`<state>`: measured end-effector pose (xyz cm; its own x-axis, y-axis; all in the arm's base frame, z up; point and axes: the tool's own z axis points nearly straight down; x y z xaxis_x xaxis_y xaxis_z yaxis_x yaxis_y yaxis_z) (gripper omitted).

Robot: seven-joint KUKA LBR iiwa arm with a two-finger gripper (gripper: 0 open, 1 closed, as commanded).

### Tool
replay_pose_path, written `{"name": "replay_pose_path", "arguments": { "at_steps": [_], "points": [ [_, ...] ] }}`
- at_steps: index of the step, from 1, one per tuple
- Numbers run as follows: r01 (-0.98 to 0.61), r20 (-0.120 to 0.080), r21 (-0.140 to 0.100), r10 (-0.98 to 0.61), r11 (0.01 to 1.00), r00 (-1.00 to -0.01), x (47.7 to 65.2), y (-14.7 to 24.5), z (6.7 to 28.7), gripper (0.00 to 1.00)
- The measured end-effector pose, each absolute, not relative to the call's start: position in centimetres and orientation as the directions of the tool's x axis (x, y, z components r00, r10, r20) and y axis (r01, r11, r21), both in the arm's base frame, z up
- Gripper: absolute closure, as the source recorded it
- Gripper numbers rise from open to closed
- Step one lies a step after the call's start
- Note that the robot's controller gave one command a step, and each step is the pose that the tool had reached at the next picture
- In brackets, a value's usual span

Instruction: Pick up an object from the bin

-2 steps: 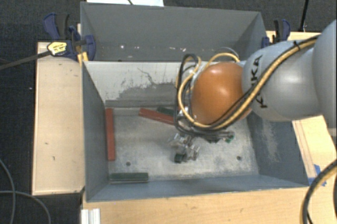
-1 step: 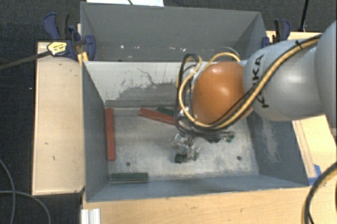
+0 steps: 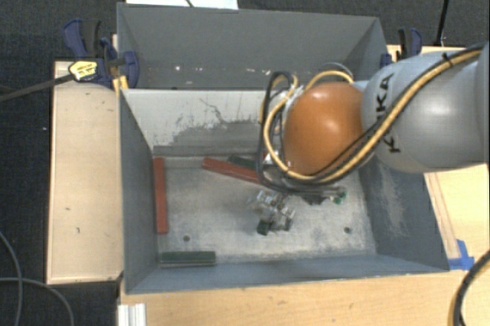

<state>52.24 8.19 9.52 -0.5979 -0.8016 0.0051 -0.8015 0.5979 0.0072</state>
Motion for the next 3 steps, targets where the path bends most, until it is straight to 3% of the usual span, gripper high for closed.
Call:
{"name": "replay_pose_path", "arguments": {
  "at_steps": [3],
  "points": [
    [-0.800,-0.004,-0.002,-0.800,0.600,-0.600,52.6,8.2,12.7,1.00]
  ]
}}
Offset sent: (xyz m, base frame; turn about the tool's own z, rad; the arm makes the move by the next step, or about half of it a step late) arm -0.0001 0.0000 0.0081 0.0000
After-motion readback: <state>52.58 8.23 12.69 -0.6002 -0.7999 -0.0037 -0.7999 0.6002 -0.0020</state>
